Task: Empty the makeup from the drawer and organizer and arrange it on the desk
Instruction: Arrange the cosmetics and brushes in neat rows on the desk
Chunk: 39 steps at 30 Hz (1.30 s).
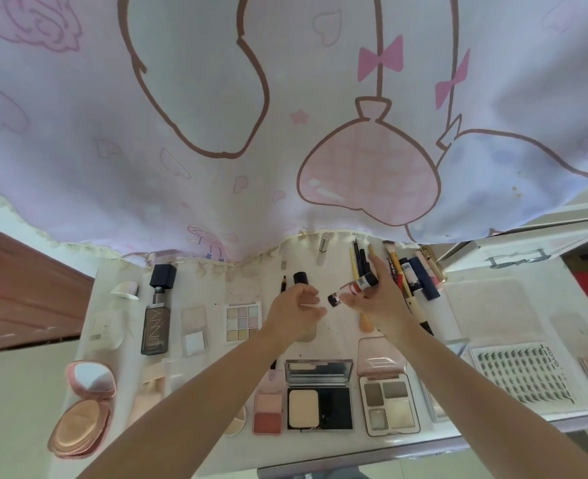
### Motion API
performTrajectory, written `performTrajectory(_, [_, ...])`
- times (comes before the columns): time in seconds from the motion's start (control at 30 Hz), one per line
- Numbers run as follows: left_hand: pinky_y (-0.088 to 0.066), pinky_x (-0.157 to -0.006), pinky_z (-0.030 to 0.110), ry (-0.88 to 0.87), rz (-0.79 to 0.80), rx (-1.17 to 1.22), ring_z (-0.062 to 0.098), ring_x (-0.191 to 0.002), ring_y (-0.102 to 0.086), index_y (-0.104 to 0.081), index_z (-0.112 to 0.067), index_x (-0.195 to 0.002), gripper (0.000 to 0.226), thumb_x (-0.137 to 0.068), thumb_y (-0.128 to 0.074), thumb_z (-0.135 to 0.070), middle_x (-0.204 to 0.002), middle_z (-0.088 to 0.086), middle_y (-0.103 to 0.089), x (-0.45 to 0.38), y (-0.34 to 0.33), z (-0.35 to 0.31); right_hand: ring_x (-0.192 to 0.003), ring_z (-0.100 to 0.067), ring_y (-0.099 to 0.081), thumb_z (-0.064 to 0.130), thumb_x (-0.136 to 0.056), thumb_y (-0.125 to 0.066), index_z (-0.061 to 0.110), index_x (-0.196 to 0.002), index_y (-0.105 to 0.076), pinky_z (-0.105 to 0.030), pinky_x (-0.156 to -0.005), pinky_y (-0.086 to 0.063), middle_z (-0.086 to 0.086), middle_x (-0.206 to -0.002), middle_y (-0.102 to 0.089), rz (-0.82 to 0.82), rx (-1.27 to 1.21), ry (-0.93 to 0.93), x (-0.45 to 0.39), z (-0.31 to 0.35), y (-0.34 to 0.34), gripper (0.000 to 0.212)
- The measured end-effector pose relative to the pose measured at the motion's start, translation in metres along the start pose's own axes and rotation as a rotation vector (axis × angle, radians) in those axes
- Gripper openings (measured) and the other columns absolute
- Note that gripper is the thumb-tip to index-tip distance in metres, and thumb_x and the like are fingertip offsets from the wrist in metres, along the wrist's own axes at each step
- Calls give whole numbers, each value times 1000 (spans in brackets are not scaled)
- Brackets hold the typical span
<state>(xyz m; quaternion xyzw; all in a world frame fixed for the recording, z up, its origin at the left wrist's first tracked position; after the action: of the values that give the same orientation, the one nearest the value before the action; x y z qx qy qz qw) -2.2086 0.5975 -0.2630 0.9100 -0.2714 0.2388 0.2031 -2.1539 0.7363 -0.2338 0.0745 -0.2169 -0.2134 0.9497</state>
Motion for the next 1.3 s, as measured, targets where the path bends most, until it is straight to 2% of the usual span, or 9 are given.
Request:
performTrajectory(0.07, [-44, -80, 18, -67, -72, -184, 12, -90, -53, -58, -7, -112, 25, -87, -55, -5, -112, 8, -62, -2, 15, -2, -95, -16, -54, 2, -74, -70, 14, -141, -22, -24, -88, -45, 3, -94, -49, -35, 188, 42, -10, 3, 0, 83])
performTrajectory(0.17, [-41, -85, 18, -174, -148, -415, 15, -97, -56, -59, -6, -112, 23, -91, -50, -10, -114, 4, -61, -1, 36, -6, -103, -25, -57, 9, -80, -66, 12, -143, -18, -14, -79, -38, -9, -101, -58, -18, 407, 97, -25, 8, -16, 79])
performTrajectory(0.33, [-39, -89, 20, -214, -168, -635, 17, -110, -53, -55, -9, -117, 27, -95, -43, -14, -120, 5, -57, 0, 47, 1, -76, -18, -56, 10, -86, -58, 10, -142, -20, -21, -64, -38, -4, -75, -53, -14, 619, 139, -48, 1, -42, 68])
performTrajectory(0.57, [-33, -99, 26, -273, -193, -966, 19, -125, -38, -45, -12, -127, 34, -96, -36, -21, -132, 2, -46, -5, 46, 0, -98, -29, -56, 4, -86, -55, -1, -128, -37, -28, -74, -41, -18, -105, -59, -42, 686, 166, -55, -3, -54, 46])
performTrajectory(0.77, [-30, -102, 27, -343, -208, -1051, 19, -125, -37, -44, -13, -128, 34, -96, -36, -23, -133, 1, -45, -8, 46, -8, -101, -27, -56, 10, -86, -58, 4, -132, -35, -20, -72, -35, -14, -109, -58, -49, 713, 168, -55, -7, -55, 51])
performTrajectory(0.93, [-31, -101, 30, -376, -184, -1086, 23, -123, -42, -48, -12, -127, 35, -94, -40, -19, -130, 4, -50, -8, 40, -15, -110, -25, -54, 24, -84, -62, 9, -135, -34, -30, -86, -43, -11, -120, -56, -79, 699, 120, -48, -13, -40, 61])
performTrajectory(1.07, [-50, -81, 35, -528, -247, -1115, 28, -90, -65, -69, -10, -95, 26, -70, -74, -15, -93, 8, -69, 0, 28, -37, -105, -23, -56, 21, -89, -53, 5, -118, -54, -24, -82, -40, -9, -109, -60, -132, 849, 156, -27, -12, -10, 33])
performTrajectory(1.17, [-30, -103, 33, -505, -97, -1117, 24, -122, -44, -49, -13, -125, 34, -93, -41, -22, -126, 4, -52, -1, 2, -31, -91, -26, -61, 18, -89, -49, 2, -96, -61, -23, -70, -40, -8, -91, -62, -133, 998, 93, -14, -23, 16, 20])
performTrajectory(1.3, [-25, -105, 30, -522, -111, -1130, 21, -124, -38, -41, -14, -129, 37, -95, -30, -23, -131, 2, -45, 4, -10, -29, -85, -18, -59, 28, -90, -51, 7, -101, -57, -24, -75, -44, -3, -91, -62, -31, 1067, -62, -15, -31, 21, 24])
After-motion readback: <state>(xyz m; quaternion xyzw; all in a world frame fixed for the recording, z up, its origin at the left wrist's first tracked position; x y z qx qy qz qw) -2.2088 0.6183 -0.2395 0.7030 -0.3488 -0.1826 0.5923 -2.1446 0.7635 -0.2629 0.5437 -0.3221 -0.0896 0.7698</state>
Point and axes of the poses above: each hand's wrist, its own x-axis away from the middle knuckle, its own y-axis out of the back of the hand, z = x × y, the point moved 10 cm from there along -x, towards the middle knuckle
